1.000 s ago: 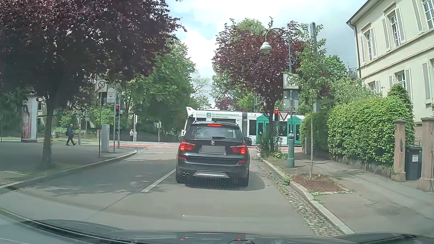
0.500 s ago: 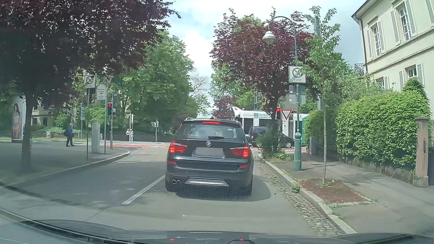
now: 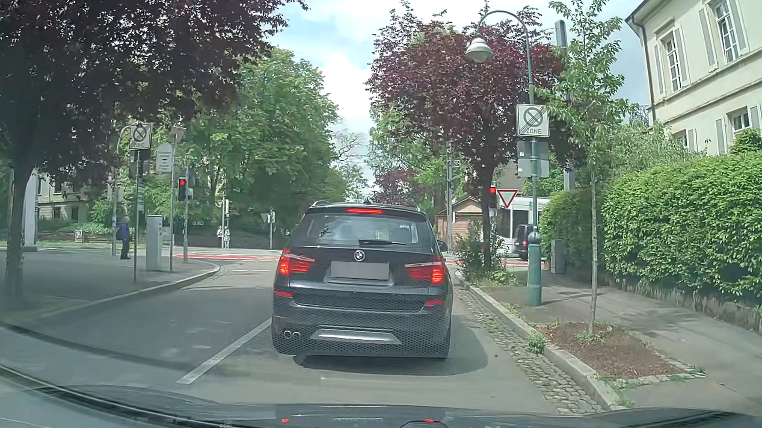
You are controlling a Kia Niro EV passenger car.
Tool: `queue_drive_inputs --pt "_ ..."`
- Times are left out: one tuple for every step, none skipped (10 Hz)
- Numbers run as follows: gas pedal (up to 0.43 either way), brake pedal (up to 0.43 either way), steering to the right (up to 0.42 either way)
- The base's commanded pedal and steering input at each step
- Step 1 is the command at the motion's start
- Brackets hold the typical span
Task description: Follow the waypoints while adhering to traffic rules and regulations
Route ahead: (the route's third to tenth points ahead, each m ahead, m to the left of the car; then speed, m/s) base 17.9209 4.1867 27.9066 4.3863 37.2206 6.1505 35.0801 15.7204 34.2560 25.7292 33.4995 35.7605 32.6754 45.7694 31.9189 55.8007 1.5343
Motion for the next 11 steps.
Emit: queue_drive_inputs --pt "0.000 0.195 0.005" --pt "0.000 0.189 0.003" --pt "0.000 0.189 0.003" --pt "0.000 0.183 0.003" --pt "0.000 0.183 0.003" --pt "0.000 0.183 0.003" --pt "0.000 0.177 0.003" --pt "0.000 0.183 0.003" --pt "0.000 0.177 0.003" --pt "0.000 0.177 0.003" --pt "0.000 0.177 0.003"
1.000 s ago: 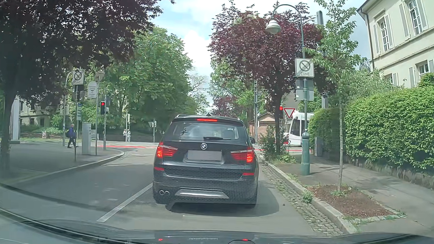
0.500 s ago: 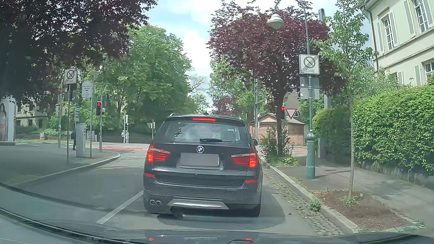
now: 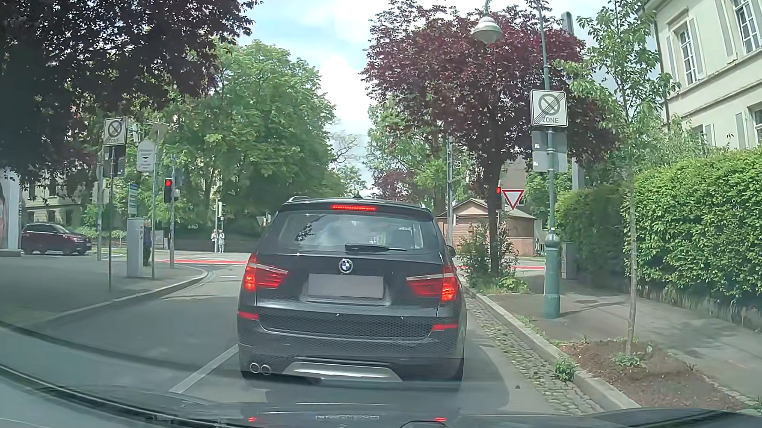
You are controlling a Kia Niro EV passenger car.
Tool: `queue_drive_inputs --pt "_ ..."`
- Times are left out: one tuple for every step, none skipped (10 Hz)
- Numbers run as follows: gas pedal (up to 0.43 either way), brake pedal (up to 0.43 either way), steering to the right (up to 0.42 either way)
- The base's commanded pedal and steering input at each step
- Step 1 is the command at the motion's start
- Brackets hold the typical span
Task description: Follow the waypoints while adhering to traffic rules and regulations
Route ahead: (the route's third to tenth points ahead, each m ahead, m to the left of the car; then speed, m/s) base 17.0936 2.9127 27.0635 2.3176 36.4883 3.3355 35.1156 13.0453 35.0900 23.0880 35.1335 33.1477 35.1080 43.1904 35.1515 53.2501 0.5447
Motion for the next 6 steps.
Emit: queue_drive_inputs --pt "0.000 0.177 0.003" --pt "0.000 0.183 0.003" --pt "0.000 0.177 0.003" --pt "0.000 0.177 0.003" --pt "0.000 0.177 0.003" --pt "0.000 0.177 0.003"
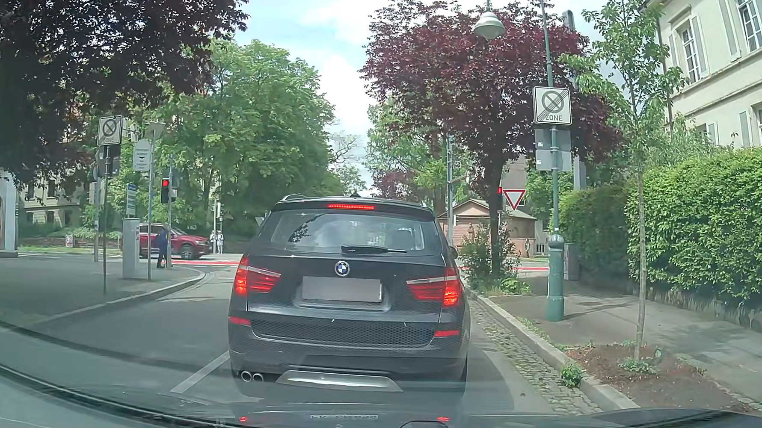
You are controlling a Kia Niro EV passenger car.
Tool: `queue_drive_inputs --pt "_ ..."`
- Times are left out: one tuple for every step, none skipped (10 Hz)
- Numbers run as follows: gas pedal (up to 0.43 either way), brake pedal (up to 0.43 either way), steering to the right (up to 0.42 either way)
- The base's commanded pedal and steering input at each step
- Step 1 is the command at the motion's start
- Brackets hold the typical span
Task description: Follow the waypoints while adhering to traffic rules and regulations
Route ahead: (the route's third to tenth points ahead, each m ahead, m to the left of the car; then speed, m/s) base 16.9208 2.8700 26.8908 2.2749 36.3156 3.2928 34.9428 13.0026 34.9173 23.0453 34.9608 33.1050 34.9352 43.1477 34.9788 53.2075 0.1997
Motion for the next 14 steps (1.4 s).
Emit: queue_drive_inputs --pt "0.000 0.177 0.003" --pt "0.000 0.177 0.003" --pt "0.000 0.183 0.003" --pt "0.000 0.195 0.003" --pt "0.000 0.201 0.003" --pt "0.000 0.207 0.003" --pt "0.000 0.220 0.003" --pt "0.000 0.232 0.001" --pt "0.000 0.244 -0.003" --pt "0.000 0.250 -0.010" --pt "0.000 0.250 -0.017" --pt "0.000 0.250 -0.020" --pt "0.000 0.250 -0.018" --pt "0.000 0.262 -0.013"
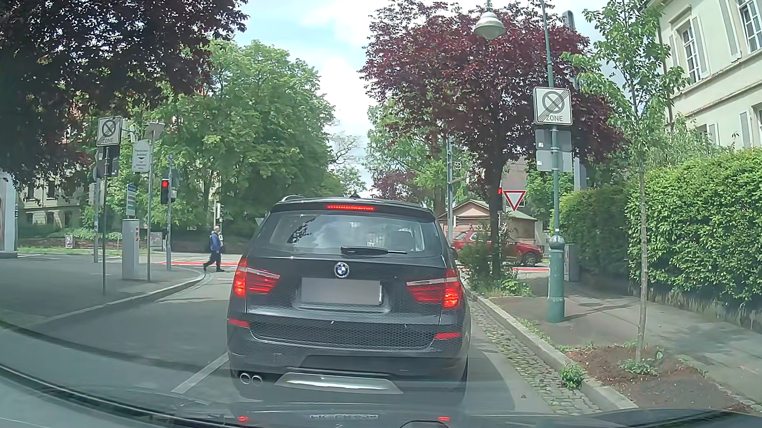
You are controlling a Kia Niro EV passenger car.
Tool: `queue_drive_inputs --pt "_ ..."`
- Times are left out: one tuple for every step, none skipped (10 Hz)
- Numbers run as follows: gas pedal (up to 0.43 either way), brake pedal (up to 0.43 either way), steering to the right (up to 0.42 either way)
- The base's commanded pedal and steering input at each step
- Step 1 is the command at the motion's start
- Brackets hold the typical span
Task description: Follow the waypoints while adhering to traffic rules and regulations
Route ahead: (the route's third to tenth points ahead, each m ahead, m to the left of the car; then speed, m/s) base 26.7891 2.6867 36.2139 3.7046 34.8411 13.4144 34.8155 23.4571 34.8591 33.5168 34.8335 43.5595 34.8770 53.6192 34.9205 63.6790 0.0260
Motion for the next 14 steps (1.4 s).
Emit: queue_drive_inputs --pt "0.000 0.262 -0.010" --pt "0.000 0.268 -0.009" --pt "0.000 0.268 -0.008" --pt "0.000 0.268 -0.008" --pt "0.000 0.268 -0.007" --pt "0.000 0.268 -0.007" --pt "0.000 0.268 -0.007" --pt "0.000 0.268 -0.007" --pt "0.000 0.268 -0.007" --pt "0.000 0.268 -0.007" --pt "0.000 0.268 -0.007" --pt "0.000 0.268 -0.007" --pt "0.000 0.268 -0.007" --pt "0.000 0.268 -0.007"
